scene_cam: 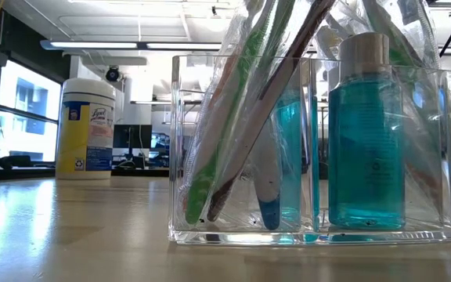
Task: Pick & Place toothbrushing station
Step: Put the blue toothbrush into the transparent bin
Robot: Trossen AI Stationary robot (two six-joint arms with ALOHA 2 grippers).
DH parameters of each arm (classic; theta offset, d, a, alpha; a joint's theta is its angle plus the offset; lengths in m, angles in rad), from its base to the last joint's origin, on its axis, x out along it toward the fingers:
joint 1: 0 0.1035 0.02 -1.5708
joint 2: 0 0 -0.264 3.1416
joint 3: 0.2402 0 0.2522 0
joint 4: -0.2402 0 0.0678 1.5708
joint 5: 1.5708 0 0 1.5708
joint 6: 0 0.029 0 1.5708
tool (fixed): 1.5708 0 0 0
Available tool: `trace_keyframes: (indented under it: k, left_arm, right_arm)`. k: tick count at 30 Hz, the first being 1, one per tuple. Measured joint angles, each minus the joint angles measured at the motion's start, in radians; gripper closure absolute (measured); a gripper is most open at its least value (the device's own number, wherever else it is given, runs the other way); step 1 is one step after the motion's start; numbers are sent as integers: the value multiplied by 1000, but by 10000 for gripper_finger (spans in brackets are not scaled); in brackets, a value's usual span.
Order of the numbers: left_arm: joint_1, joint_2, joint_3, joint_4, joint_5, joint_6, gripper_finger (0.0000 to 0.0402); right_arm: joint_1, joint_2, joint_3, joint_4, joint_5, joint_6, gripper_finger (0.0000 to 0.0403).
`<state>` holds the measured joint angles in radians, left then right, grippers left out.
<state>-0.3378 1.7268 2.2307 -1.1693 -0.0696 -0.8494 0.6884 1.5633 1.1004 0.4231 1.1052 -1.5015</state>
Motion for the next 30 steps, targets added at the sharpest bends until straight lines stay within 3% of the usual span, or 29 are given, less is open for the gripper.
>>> trace_keyframes:
  k: [13,30]
  left_arm:
    - [-3,4,-1,-17,7,-12,187]
    - [-3,54,0,-30,14,-13,187]
  right_arm:
    - [-41,112,0,424,-62,-392,399]
    - [-92,113,-2,561,-151,-607,399]
